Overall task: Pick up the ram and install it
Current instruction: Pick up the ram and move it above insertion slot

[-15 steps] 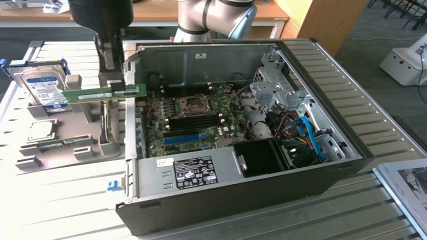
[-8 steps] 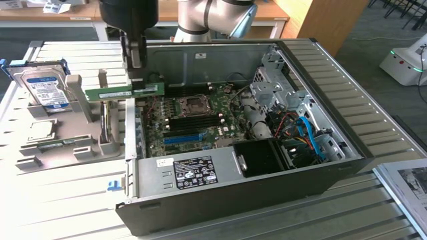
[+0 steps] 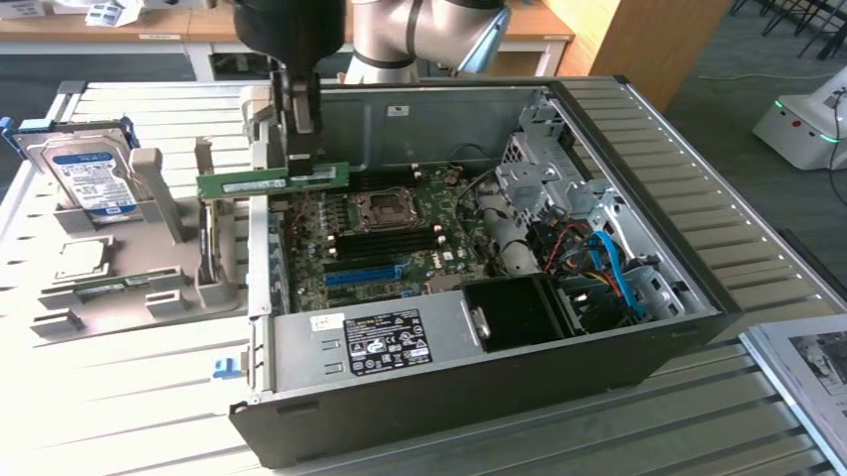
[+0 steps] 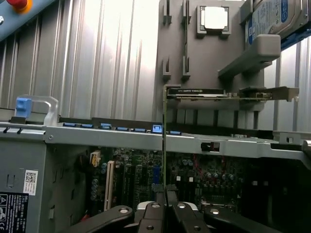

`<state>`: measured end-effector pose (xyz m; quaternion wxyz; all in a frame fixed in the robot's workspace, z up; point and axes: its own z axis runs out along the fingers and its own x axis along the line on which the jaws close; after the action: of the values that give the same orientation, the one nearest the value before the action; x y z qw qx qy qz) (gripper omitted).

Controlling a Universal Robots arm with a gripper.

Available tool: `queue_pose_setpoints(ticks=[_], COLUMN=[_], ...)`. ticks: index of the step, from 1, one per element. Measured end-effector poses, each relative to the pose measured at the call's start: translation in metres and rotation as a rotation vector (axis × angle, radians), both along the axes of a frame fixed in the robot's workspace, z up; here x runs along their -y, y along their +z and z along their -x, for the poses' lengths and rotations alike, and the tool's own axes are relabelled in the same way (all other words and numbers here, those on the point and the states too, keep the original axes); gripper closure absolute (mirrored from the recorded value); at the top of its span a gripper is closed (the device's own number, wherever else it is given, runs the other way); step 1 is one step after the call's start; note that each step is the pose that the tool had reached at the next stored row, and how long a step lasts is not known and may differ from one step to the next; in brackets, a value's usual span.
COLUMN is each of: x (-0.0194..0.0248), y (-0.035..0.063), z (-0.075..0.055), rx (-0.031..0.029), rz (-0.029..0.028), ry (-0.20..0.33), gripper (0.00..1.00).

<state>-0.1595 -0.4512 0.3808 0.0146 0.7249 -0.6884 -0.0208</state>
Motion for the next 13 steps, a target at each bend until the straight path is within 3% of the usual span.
queue_pose_setpoints(ticks=[13], x=[0.0], y=[0.0], z=[-0.038], rx=[-0.0001], rz=[0.0], ry=[0.0], gripper=[0.88])
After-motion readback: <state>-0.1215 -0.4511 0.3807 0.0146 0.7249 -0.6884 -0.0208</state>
